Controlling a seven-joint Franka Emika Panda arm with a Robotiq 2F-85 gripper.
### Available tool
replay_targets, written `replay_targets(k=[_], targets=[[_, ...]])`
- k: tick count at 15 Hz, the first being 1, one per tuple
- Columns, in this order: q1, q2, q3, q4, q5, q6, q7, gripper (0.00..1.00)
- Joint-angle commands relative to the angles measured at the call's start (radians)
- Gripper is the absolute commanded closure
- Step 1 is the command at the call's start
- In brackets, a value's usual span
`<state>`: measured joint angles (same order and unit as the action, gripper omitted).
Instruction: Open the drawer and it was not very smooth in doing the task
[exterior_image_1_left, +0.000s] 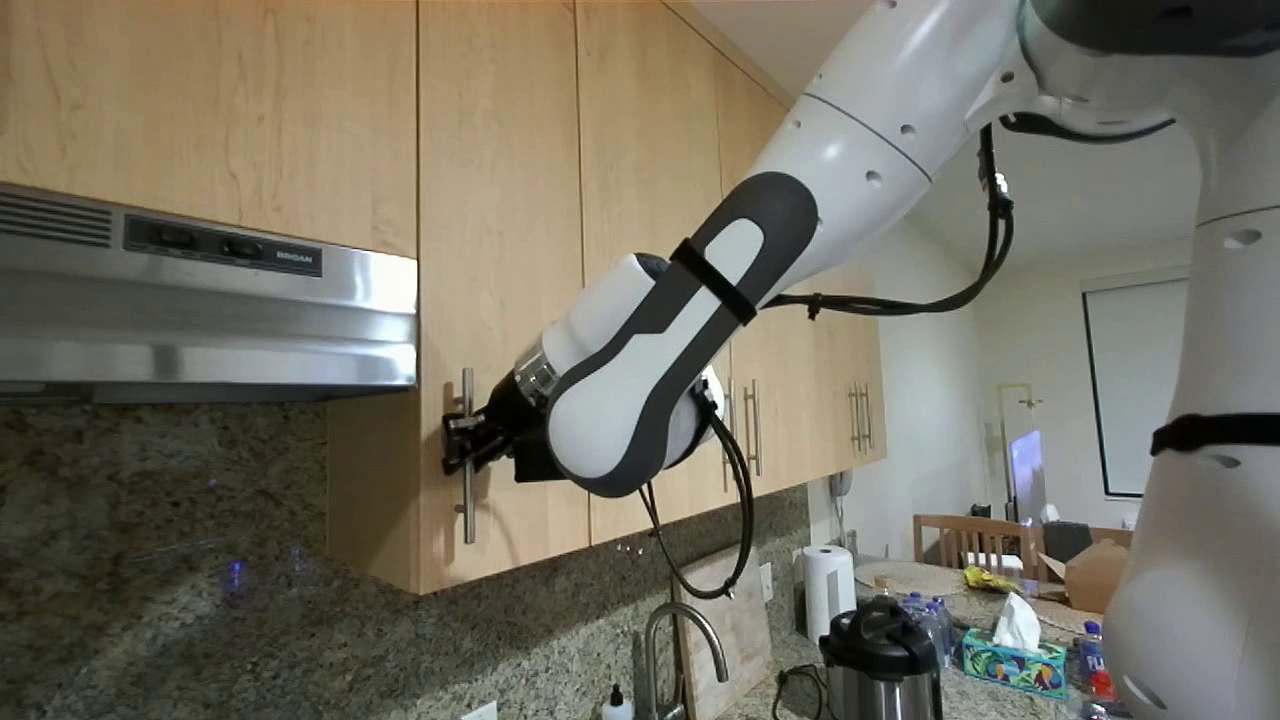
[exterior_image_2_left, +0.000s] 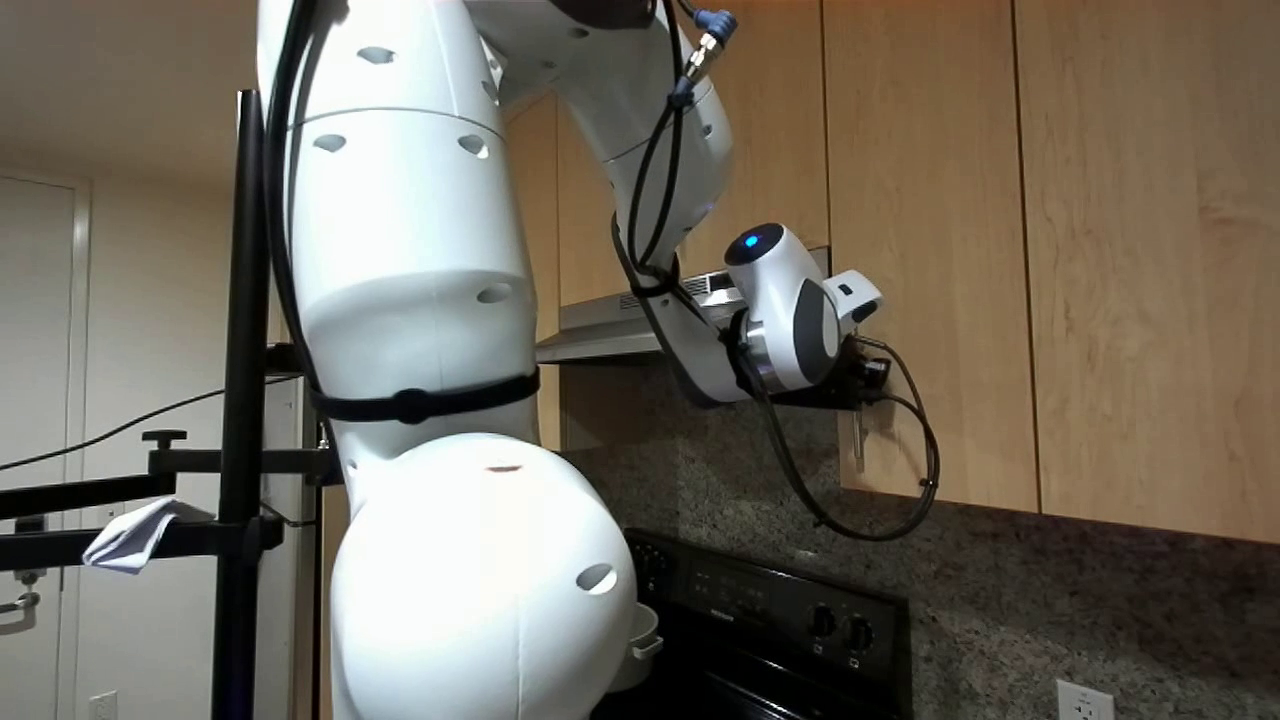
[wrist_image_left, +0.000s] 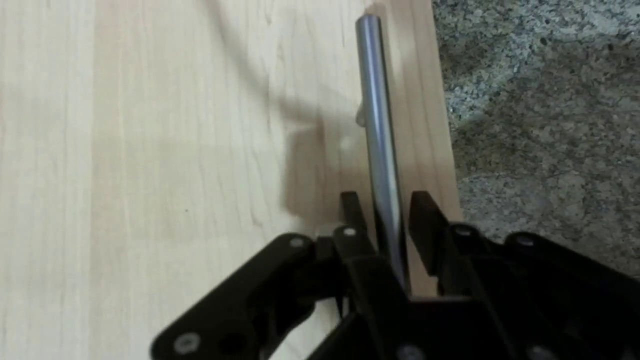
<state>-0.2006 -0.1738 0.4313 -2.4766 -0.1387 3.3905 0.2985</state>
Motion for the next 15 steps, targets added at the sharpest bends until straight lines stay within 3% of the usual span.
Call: replay_targets(k=[1, 15], targets=[[0.003, 0.032, 0.009, 0.016, -0.007, 0.022, -0.011, 0.94], [0.012, -0.010, 0.023, -0.030, 0.011, 0.033, 0.011, 0.91]])
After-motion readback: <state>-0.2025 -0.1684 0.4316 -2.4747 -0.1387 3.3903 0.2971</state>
